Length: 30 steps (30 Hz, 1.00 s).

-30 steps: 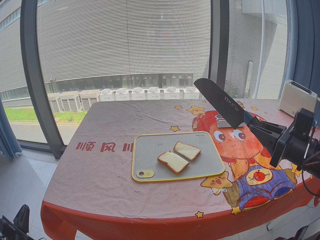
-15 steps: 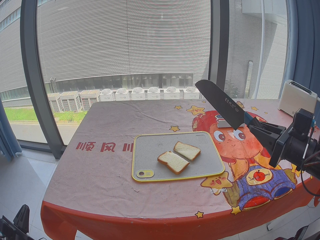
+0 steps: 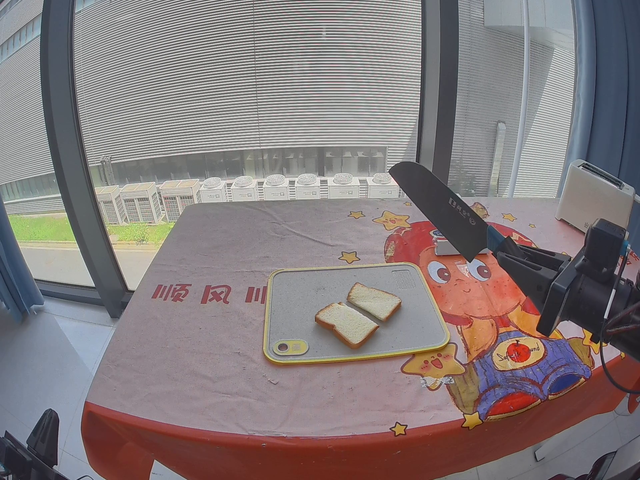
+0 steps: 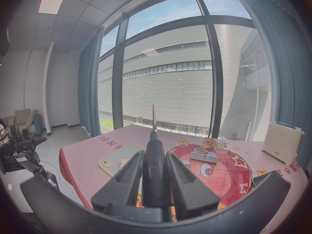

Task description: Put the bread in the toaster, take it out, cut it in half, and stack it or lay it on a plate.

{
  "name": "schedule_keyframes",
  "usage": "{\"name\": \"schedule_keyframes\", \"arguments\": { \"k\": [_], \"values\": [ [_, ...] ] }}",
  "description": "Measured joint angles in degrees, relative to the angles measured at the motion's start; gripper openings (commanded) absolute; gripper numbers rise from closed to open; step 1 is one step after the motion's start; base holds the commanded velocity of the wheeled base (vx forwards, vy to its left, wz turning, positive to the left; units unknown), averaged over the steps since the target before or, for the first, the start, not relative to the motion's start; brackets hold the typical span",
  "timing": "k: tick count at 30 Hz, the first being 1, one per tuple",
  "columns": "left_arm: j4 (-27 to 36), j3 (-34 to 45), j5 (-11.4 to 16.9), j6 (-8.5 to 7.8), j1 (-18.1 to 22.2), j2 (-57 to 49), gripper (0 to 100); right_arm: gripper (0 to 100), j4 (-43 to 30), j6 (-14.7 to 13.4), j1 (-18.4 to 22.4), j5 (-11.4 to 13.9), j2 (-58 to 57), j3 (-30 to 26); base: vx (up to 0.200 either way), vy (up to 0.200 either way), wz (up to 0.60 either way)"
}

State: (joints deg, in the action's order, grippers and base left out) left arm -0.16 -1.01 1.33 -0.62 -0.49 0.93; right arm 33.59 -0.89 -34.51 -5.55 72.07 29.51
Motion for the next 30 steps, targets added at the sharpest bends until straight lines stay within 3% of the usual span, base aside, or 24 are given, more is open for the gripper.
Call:
{"name": "schedule_keyframes", "arguments": {
  "k": [10, 30],
  "values": [
    [0.0, 0.0, 0.0, 0.0, 0.05, 0.0, 0, 0, 0.13, 0.0, 0.45, -2.08, 0.09, 0.44, 0.0, 0.0, 0.0],
    [0.0, 0.0, 0.0, 0.02, 0.02, 0.0, 0, 0, 0.33, 0.0, 2.21, -1.95, 0.52, 0.33, 0.0, 0.0, 0.0]
  ]
}}
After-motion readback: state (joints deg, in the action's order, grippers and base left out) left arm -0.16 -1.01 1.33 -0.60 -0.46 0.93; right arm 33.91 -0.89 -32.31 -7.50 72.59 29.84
